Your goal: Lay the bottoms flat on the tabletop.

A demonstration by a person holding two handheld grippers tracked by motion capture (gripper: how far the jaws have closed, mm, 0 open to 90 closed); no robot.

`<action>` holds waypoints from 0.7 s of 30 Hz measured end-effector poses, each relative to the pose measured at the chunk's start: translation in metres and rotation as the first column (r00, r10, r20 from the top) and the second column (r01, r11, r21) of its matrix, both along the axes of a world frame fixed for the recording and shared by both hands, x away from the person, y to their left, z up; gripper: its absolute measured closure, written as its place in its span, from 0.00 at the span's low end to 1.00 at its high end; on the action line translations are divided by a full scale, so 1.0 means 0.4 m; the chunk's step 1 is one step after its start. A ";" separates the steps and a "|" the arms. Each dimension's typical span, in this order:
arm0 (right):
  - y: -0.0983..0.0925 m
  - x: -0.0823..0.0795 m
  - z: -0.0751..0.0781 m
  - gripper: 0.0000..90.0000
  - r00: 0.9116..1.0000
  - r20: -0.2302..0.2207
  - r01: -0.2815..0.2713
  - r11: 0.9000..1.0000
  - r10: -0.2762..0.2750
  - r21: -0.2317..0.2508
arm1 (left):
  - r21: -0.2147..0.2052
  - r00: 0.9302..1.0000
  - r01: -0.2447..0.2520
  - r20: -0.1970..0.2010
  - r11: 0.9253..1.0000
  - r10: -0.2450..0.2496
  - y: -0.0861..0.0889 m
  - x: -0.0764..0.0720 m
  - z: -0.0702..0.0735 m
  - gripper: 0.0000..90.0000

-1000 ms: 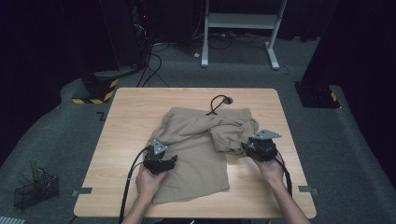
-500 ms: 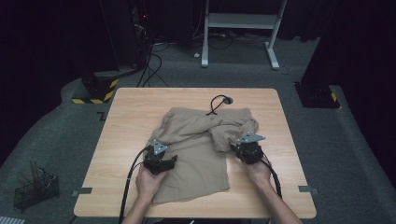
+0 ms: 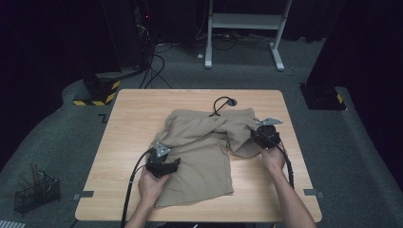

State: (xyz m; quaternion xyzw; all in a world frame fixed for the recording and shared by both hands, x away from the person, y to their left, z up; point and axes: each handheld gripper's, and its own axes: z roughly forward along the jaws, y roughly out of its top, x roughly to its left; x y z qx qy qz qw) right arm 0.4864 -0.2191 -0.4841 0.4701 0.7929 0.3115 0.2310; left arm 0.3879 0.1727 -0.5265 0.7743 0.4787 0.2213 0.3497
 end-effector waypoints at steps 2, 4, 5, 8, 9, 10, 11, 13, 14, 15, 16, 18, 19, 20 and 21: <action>-0.009 0.001 -0.031 0.81 0.999 -0.043 0.012 1.000 -0.011 0.020 | 0.000 1.000 0.000 0.000 1.000 0.000 0.000 0.000 0.000 0.38; -0.025 -0.012 -0.042 0.75 0.998 -0.055 0.023 0.998 -0.020 0.052 | 0.000 1.000 0.000 0.000 1.000 0.000 0.000 0.000 0.000 0.38; -0.033 -0.020 -0.039 0.72 0.998 -0.051 0.027 0.998 -0.025 0.055 | 0.000 1.000 0.000 0.000 1.000 0.000 0.000 0.000 0.000 0.38; -0.058 -0.057 -0.019 0.65 1.000 -0.014 0.028 0.997 -0.027 0.067 | 0.001 1.000 0.000 0.000 1.000 0.000 0.000 0.000 0.000 0.38; -0.065 -0.073 -0.014 0.64 1.000 -0.004 0.029 0.997 -0.028 0.070 | 0.002 1.000 0.000 0.000 1.000 0.000 0.000 0.000 0.000 0.38; -0.070 -0.085 -0.011 0.64 1.000 0.000 0.022 0.997 -0.022 0.072 | 0.001 1.000 -0.001 0.000 1.000 0.001 0.000 0.000 0.000 0.38; -0.075 -0.105 -0.010 0.64 1.000 0.002 0.012 0.998 -0.012 0.067 | 0.001 1.000 -0.001 0.000 1.000 0.001 0.000 0.000 0.000 0.38; -0.078 -0.133 -0.015 0.64 1.000 0.007 -0.011 0.998 0.010 0.066 | 0.001 1.000 -0.001 0.000 1.000 0.001 0.000 0.000 0.000 0.38; -0.073 -0.153 -0.022 0.64 0.999 0.003 -0.046 0.996 0.046 0.072 | 0.002 1.000 -0.001 0.000 1.000 0.001 0.000 0.000 0.000 0.38; -0.066 -0.162 -0.026 0.64 0.998 0.006 -0.065 0.996 0.065 0.064 | 0.002 1.000 -0.001 0.000 1.000 0.001 0.000 0.000 0.000 0.38; -0.054 -0.172 -0.032 0.64 0.996 0.013 -0.091 0.994 0.091 0.054 | 0.002 1.000 -0.001 0.000 1.000 0.001 0.000 0.000 0.000 0.38; -0.027 -0.179 -0.044 0.63 0.990 0.008 -0.140 0.989 0.140 0.045 | 0.002 1.000 -0.001 0.000 1.000 0.001 0.000 0.000 0.000 0.38; -0.016 -0.178 -0.049 0.62 0.988 0.004 -0.155 0.987 0.155 0.037 | 0.002 1.000 -0.001 0.000 1.000 0.001 0.000 0.000 0.000 0.38; 0.002 -0.173 -0.057 0.61 0.985 -0.002 -0.175 0.984 0.175 0.022 | 0.002 1.000 -0.001 0.000 1.000 0.001 0.000 0.000 0.000 0.38; 0.014 -0.165 -0.065 0.62 0.982 -0.007 -0.187 0.982 0.187 0.006 | 0.002 1.000 -0.001 0.000 1.000 0.001 0.000 0.000 0.000 0.38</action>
